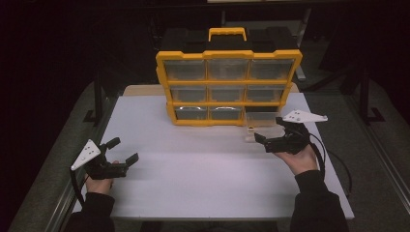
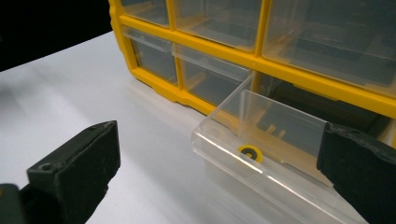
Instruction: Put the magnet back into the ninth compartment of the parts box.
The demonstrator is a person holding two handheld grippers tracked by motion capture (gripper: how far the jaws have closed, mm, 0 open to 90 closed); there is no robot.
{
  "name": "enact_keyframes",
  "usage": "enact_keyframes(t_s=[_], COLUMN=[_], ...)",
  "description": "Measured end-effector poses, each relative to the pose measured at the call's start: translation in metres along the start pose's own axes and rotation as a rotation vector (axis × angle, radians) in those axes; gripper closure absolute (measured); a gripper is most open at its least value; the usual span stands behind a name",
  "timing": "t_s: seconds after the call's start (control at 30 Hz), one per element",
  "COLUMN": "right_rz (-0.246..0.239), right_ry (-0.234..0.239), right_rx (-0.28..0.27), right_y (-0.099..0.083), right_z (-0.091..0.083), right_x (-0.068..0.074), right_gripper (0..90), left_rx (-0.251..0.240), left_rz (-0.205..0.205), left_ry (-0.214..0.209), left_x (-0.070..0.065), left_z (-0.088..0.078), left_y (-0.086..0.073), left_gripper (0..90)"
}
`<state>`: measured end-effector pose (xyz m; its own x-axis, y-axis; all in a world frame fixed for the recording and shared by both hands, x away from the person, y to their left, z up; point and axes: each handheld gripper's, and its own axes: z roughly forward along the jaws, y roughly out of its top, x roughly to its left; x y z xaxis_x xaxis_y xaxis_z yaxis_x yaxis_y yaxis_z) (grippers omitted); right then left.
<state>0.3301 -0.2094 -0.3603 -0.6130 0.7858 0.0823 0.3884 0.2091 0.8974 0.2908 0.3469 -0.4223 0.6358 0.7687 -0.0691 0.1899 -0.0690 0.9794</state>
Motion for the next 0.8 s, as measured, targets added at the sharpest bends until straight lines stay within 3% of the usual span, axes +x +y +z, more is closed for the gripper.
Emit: enact_keyframes(t_s=[0.53, 0.8], right_rz=[-0.010, 0.012], right_ry=[-0.001, -0.009], right_rx=[-0.049, -0.052], right_y=[-0.020, -0.033], right_z=[-0.013, -0.017], right_x=[0.005, 0.003], right_gripper=[0.0, 0.0], left_rx=[0.004, 0.004], left_rz=[0.002, 0.001], left_ry=[0.001, 0.000], left_x=[0.000, 0.000], left_z=[0.000, 0.001], left_y=[0.000, -0.001], left_gripper=[0.0, 0.0])
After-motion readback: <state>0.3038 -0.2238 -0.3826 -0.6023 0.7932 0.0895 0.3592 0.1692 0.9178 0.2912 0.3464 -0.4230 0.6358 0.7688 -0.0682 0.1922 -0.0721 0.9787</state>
